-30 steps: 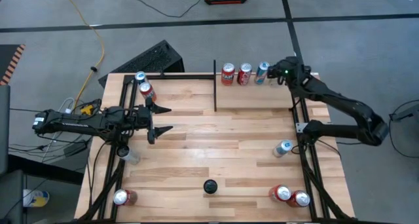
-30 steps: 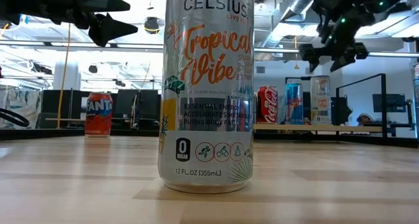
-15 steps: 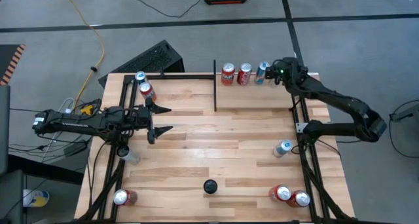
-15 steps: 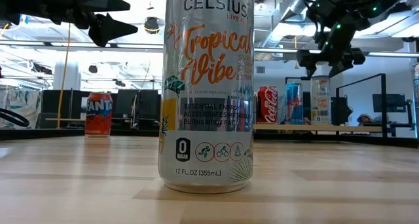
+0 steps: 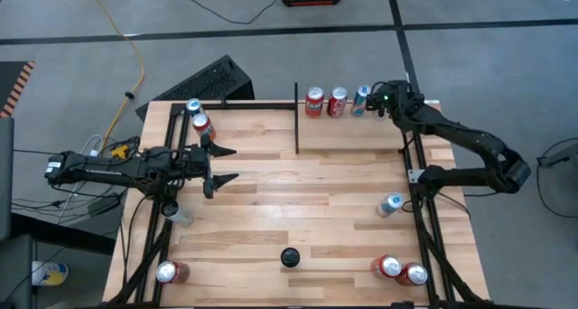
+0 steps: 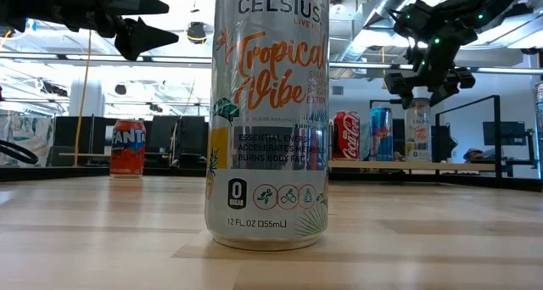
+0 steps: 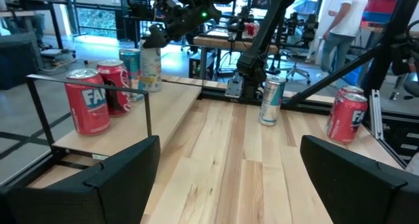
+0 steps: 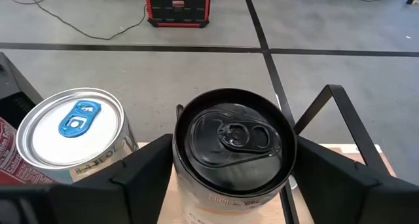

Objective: Place canned beverage on shelf
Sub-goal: Put the top white-yellow soda can on the shelf

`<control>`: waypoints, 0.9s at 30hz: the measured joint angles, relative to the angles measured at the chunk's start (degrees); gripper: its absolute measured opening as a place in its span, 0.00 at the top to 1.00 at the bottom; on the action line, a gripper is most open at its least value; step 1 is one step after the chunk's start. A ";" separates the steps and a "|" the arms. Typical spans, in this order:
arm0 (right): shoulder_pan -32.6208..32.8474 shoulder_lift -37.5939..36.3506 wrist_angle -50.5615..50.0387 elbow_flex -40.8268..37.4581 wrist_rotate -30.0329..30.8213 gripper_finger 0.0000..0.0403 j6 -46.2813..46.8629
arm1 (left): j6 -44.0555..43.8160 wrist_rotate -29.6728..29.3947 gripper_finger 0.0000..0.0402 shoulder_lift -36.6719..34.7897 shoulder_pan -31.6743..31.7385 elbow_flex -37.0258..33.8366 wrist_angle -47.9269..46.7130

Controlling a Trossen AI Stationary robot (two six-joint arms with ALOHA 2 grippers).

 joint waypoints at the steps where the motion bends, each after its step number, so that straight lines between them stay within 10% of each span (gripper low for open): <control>1: 0.00 0.00 0.02 0.00 -0.04 0.23 -0.06 | -0.01 0.00 0.12 -0.01 0.01 0.00 0.00; 27: -3.39 0.02 3.41 0.04 -5.56 0.28 -9.25 | -0.72 -0.09 0.12 0.01 0.02 -0.02 1.68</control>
